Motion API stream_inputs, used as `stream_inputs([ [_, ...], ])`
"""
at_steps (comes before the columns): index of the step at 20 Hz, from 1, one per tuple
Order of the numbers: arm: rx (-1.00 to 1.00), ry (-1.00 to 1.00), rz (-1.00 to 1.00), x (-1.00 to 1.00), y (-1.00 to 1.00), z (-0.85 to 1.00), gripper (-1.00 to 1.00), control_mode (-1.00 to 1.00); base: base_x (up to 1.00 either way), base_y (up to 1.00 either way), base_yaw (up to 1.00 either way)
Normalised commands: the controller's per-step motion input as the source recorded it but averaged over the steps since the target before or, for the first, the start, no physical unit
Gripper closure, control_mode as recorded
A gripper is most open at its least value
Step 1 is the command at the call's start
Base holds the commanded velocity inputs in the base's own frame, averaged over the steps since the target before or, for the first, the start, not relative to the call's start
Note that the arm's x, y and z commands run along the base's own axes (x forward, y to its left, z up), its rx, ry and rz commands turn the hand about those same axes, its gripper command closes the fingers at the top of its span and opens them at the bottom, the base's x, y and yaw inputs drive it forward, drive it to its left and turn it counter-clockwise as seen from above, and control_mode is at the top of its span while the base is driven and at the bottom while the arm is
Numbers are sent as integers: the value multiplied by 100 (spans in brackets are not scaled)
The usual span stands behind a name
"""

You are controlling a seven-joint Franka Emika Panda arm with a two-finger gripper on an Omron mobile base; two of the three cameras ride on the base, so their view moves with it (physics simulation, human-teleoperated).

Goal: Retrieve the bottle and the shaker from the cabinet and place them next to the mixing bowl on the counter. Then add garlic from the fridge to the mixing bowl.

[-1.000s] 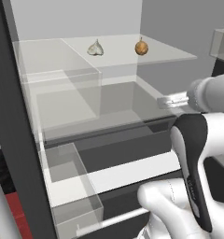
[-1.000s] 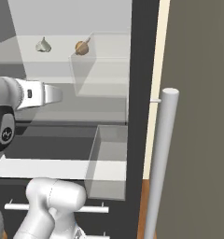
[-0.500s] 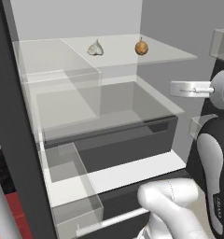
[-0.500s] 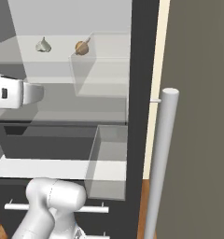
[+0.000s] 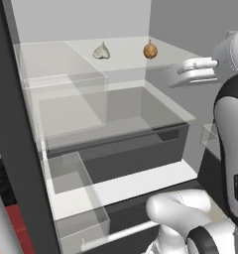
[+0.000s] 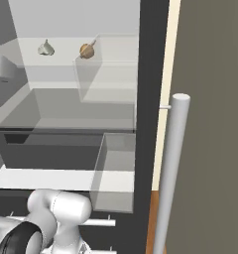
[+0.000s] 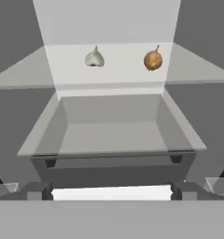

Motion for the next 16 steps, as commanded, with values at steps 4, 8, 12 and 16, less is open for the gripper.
stream_inputs([
  [4,0,12,8,0,24,-36,-100,-100,0,0,0],
  [8,0,-7,2,25,18,-48,-100,-100,0,0,0],
  [12,0,-17,0,63,17,-48,-100,-100,0,0,0],
  [16,6,-24,0,82,5,-7,-100,-100,0,0,0],
])
